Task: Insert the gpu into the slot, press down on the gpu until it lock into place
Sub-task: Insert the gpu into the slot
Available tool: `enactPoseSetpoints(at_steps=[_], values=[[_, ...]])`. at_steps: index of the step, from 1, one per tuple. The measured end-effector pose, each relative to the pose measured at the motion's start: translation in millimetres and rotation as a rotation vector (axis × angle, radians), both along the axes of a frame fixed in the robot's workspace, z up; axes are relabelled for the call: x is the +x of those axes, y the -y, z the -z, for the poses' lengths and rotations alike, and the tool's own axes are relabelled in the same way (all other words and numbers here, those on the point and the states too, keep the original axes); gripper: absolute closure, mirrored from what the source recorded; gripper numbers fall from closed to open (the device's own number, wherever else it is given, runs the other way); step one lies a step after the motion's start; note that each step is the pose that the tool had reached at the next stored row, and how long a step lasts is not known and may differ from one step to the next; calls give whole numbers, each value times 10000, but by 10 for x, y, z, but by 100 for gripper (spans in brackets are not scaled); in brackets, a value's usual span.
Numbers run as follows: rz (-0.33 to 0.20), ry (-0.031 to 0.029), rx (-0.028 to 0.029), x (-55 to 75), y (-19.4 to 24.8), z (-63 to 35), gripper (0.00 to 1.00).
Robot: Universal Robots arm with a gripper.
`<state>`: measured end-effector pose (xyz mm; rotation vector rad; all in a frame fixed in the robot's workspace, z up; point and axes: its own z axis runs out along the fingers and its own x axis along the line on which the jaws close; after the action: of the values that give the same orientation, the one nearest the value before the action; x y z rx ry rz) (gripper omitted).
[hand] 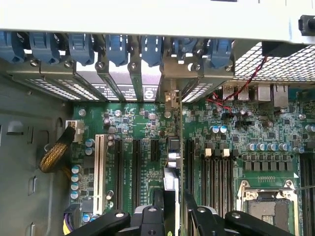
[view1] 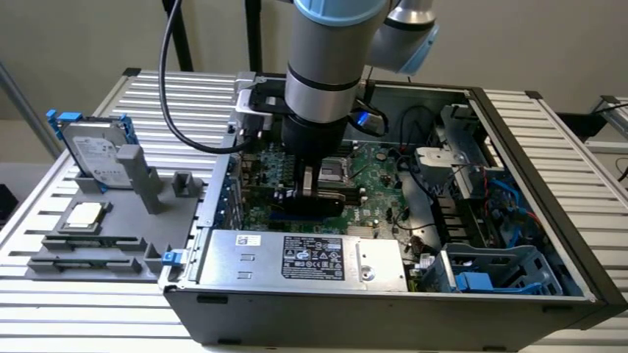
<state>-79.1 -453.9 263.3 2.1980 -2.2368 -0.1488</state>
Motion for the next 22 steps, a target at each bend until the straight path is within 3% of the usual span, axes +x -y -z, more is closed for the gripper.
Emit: enactPoseSetpoints(at_steps=[8, 22], values=[[-2, -5, -50, -3, 4, 4, 74], [-18, -35, -53, -4, 4, 62, 74]])
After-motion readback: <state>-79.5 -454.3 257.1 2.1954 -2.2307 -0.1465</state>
